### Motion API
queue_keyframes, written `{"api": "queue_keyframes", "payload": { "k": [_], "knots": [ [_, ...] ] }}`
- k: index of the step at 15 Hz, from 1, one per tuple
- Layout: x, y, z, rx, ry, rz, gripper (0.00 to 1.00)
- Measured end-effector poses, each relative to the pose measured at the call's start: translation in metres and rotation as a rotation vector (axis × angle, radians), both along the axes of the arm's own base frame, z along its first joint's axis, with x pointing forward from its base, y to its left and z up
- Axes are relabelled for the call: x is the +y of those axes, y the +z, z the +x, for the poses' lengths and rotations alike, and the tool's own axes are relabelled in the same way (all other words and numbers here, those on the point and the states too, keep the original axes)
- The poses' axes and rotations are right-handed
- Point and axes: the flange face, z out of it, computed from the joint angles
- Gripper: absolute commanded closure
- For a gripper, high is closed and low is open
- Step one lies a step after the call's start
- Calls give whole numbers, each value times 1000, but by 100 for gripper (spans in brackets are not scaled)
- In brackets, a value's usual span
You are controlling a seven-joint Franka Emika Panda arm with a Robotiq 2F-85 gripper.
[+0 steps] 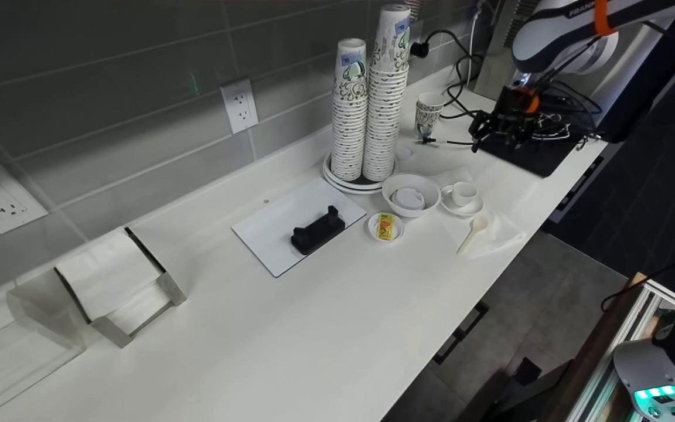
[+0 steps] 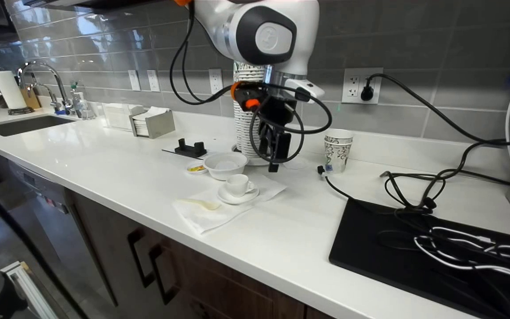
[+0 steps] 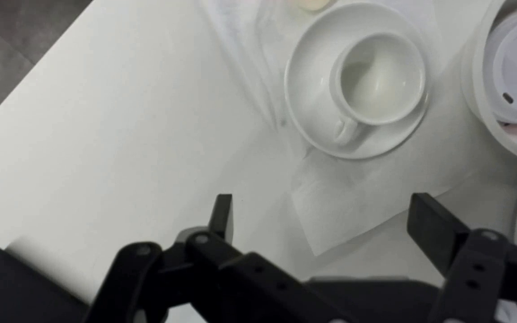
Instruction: Pick up the white tea cup and put it on the kitchen counter
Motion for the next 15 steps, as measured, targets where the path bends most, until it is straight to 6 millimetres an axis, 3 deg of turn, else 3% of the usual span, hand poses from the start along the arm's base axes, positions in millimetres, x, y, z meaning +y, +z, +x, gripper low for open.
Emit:
{"api": "queue_keyframes", "payload": {
  "k": [3,12,15],
  "knots": [
    [3,-19,14,28,-54,5,0],
    [2,-17,20,-2,-84,14,0],
    [6,-26,23,-7,-114,48,0]
  ]
}}
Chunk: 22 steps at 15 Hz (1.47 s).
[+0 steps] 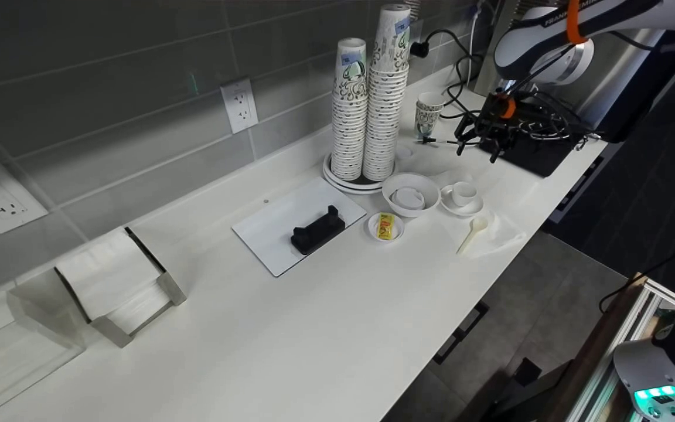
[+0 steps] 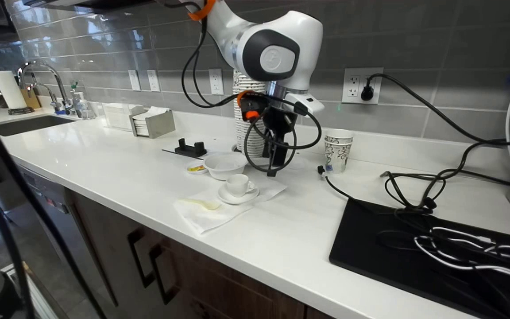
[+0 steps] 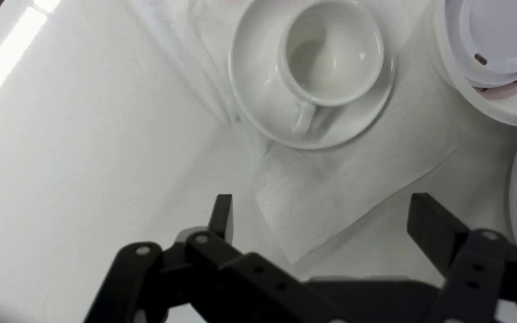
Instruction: Pick up the white tea cup and put it on the kitchen counter
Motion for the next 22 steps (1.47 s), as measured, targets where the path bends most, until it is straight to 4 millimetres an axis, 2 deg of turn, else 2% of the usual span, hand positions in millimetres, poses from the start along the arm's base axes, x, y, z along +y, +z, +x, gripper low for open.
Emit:
{"api": "queue_keyframes", "payload": {
  "k": [4,7,9,11,12,13,16,18,19,20,22],
  "knots": [
    [3,-22,-2,29,-35,41,0],
    [3,-30,-3,42,-57,56,1],
    [3,-34,-3,44,-71,70,11],
    [5,-38,-4,48,-84,86,29],
    [5,-41,-4,52,-89,92,31],
    [6,-43,-4,56,-93,96,39],
    [7,-49,-5,68,-104,104,50],
    [8,-52,-6,79,-112,113,51],
    [9,-53,-6,85,-115,118,57],
    [9,-54,-7,91,-117,122,55],
    [11,-55,-8,102,-121,128,59]
  ]
}}
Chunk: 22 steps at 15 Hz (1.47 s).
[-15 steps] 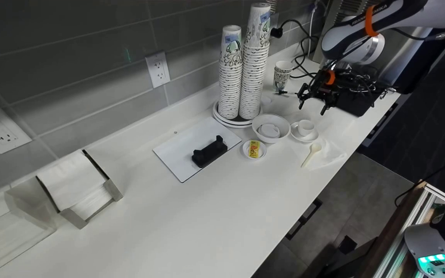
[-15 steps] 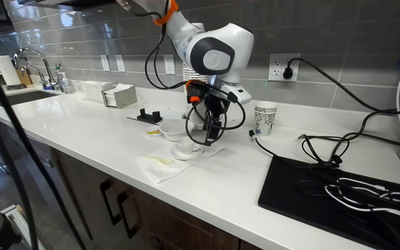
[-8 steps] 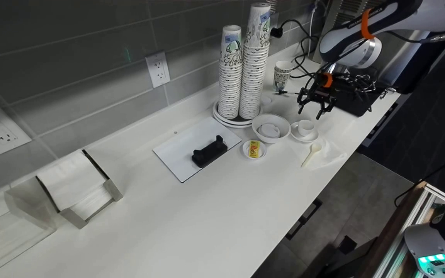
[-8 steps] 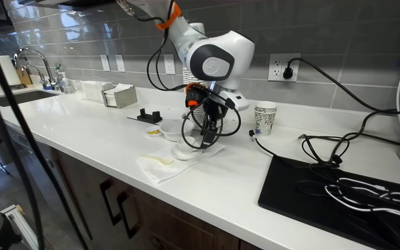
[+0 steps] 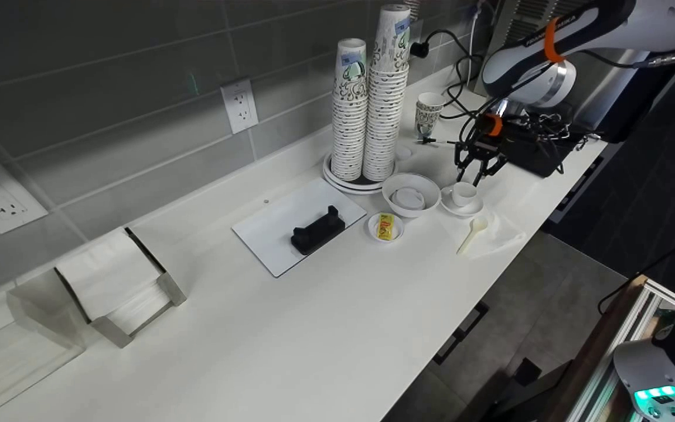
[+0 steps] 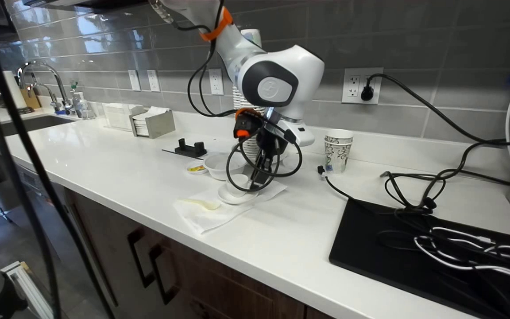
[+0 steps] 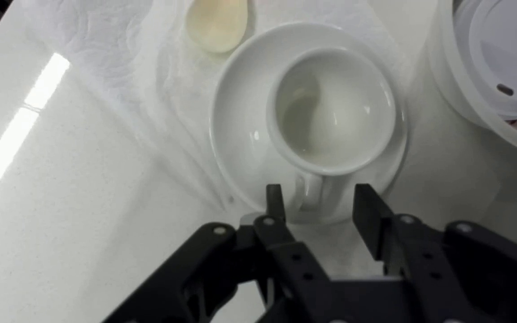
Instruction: Pick up the white tea cup and put it on the kitchen counter
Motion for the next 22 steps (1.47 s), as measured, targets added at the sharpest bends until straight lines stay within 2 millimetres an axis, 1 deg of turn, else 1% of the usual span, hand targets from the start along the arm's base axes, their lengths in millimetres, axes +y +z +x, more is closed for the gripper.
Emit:
{"api": "queue_keyframes", "payload": {
  "k": [1,2,4,5,6,7,9,10,18,20,22],
  "knots": [
    [0,0,0,4,-2,2,65],
    [1,-1,-1,8,-4,3,67],
    [1,-2,-1,17,-8,7,82],
    [2,-2,-2,21,-11,9,85],
    [2,-3,-2,24,-15,9,86],
    [2,-4,-2,27,-18,9,93],
    [2,-6,-2,34,-28,8,93],
    [2,-7,-2,38,-32,8,98],
    [3,-7,-3,64,-65,14,97],
    [3,-3,-2,65,-81,23,97],
    [1,7,0,54,-118,44,97]
  ]
}}
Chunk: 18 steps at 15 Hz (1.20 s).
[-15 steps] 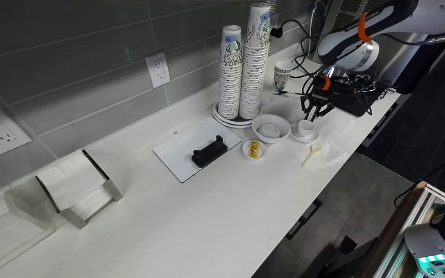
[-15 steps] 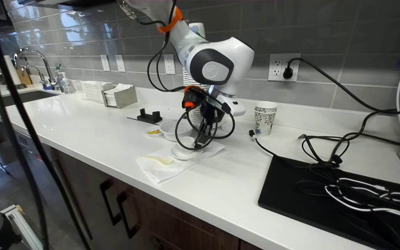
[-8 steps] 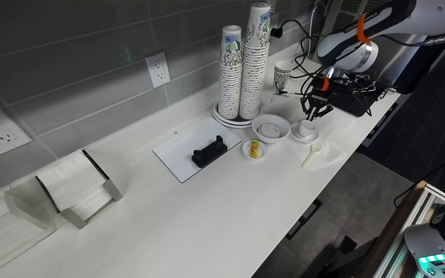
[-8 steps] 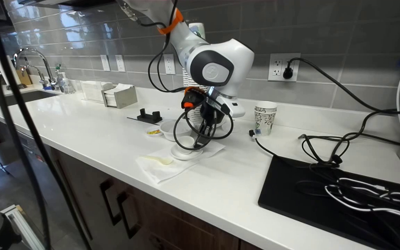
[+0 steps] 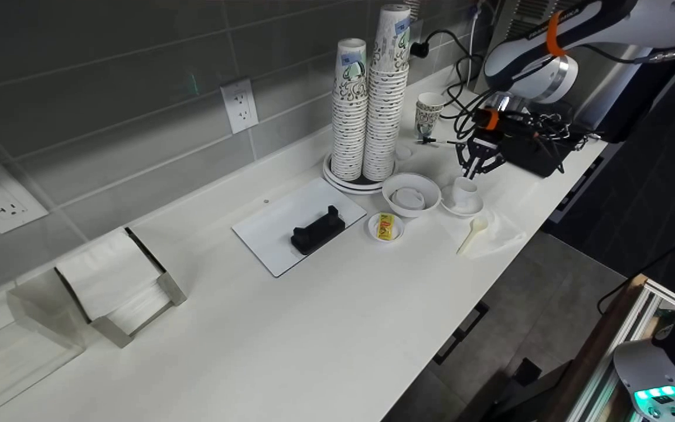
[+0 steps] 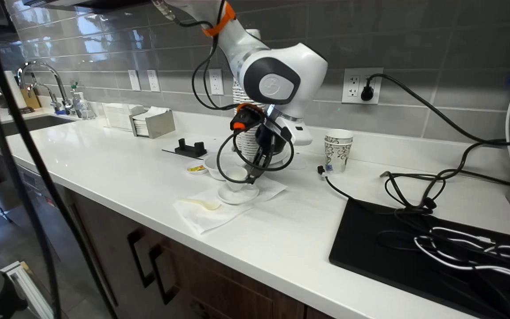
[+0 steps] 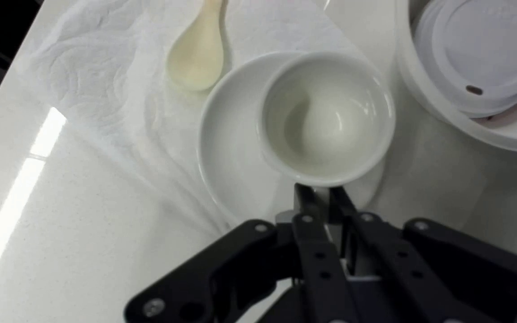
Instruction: Pick up the white tea cup and put it on the kitchen counter
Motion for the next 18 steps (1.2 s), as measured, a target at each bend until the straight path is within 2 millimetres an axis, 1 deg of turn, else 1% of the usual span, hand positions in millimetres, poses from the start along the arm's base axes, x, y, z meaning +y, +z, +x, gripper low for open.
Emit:
{"api": "queue_keyframes", "payload": {
  "k": [5,9,13,18],
  "knots": [
    [-16,28,10,-32,-152,15,97],
    [-32,36,12,-20,-268,13,97],
    [-47,32,10,6,-353,11,97],
    [-63,17,10,51,-437,6,97]
  ]
}}
